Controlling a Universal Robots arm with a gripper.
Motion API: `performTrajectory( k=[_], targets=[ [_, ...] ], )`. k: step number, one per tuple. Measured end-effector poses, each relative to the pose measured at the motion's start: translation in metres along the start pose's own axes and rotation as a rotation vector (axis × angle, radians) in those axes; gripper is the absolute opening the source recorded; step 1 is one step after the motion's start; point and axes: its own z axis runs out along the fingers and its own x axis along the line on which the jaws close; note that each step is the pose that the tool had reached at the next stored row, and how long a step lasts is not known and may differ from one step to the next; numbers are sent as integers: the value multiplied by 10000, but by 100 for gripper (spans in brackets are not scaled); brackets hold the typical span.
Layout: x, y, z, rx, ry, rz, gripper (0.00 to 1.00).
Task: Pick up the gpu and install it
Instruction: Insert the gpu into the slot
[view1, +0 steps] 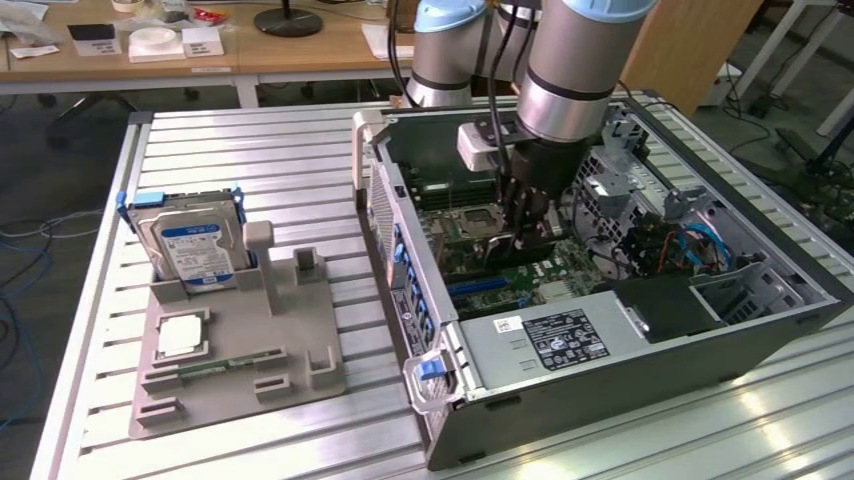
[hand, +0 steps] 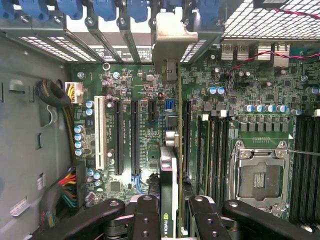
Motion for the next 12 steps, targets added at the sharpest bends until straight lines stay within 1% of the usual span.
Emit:
performTrajectory(
  k=[12],
  targets=[
    [1, 14, 56, -1, 0, -1, 27]
  ],
)
